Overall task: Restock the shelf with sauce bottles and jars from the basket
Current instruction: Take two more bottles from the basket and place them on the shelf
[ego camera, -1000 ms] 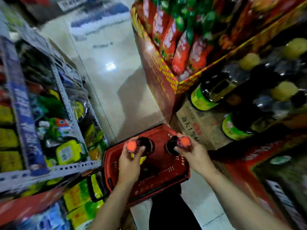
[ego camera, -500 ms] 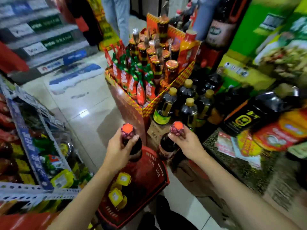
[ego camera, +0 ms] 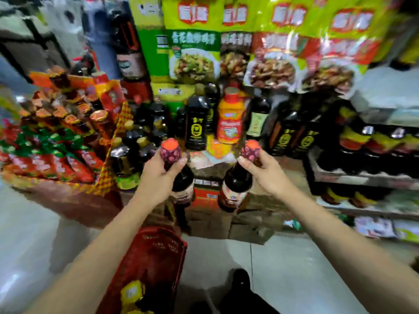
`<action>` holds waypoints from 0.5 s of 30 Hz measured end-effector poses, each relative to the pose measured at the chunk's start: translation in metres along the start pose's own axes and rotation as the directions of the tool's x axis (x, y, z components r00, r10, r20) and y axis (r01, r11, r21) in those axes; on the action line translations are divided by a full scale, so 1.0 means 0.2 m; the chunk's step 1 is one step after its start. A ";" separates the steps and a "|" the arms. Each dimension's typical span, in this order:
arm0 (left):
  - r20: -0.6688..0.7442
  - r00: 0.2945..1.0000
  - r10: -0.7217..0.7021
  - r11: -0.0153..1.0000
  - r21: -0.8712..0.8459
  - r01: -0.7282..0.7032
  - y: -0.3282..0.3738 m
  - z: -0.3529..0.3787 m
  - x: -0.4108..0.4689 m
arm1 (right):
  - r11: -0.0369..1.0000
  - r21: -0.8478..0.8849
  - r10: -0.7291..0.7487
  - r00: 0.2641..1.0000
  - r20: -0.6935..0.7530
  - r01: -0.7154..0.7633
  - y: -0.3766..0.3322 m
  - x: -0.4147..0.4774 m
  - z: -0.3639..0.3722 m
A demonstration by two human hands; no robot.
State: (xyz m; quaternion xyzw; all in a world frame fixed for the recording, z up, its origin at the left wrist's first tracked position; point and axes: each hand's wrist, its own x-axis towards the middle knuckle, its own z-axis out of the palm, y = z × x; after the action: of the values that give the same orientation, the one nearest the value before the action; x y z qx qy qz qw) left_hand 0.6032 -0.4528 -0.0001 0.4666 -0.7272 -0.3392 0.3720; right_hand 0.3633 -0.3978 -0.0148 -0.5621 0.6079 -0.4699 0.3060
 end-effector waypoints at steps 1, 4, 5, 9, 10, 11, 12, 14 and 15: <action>0.042 0.999 0.028 1.000 -0.008 -0.028 0.07 0.08 0.03 | 1.000 -0.009 0.016 0.999 -0.051 -0.017 0.01 -0.05 -0.11; 0.152 0.985 0.084 0.995 -0.075 -0.073 0.27 0.31 0.08 | 0.997 -0.031 0.069 0.985 -0.161 -0.075 0.07 -0.20 -0.43; 0.190 0.976 0.103 0.992 -0.097 -0.086 0.36 0.42 0.09 | 0.996 -0.025 0.081 0.977 -0.200 -0.088 0.10 -0.27 -0.56; 0.306 0.930 0.201 0.976 -0.144 -0.163 0.62 0.78 0.10 | 0.992 0.000 0.121 0.943 -0.311 -0.127 0.19 -0.48 -0.93; 0.342 0.916 0.210 0.973 -0.168 -0.160 0.69 0.89 0.10 | 0.989 -0.006 0.138 0.930 -0.340 -0.148 0.22 -0.55 -1.04; 0.370 0.903 0.220 0.969 -0.186 -0.160 0.76 0.99 0.10 | 0.988 -0.008 0.143 0.919 -0.368 -0.157 0.25 -0.59 -1.13; 0.393 0.888 0.240 0.965 -0.195 -0.174 0.82 1.09 0.10 | 0.987 0.002 0.150 0.904 -0.401 -0.163 0.28 -0.64 -1.22; 0.442 0.853 0.277 0.955 -0.224 -0.194 0.94 1.31 0.09 | 0.985 0.031 0.166 0.864 -0.474 -0.172 0.32 -0.74 -1.43; 0.467 0.833 0.297 0.947 -0.254 -0.196 1.01 1.41 0.09 | 0.984 0.043 0.171 0.847 -0.503 -0.173 0.34 -0.78 -1.52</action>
State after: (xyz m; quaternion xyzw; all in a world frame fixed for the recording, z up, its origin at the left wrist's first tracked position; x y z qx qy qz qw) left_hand 0.2709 -0.3608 0.0344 0.2260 -0.8156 -0.4670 0.2561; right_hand 0.0917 -0.1818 0.0114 -0.3636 0.7154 -0.5701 0.1759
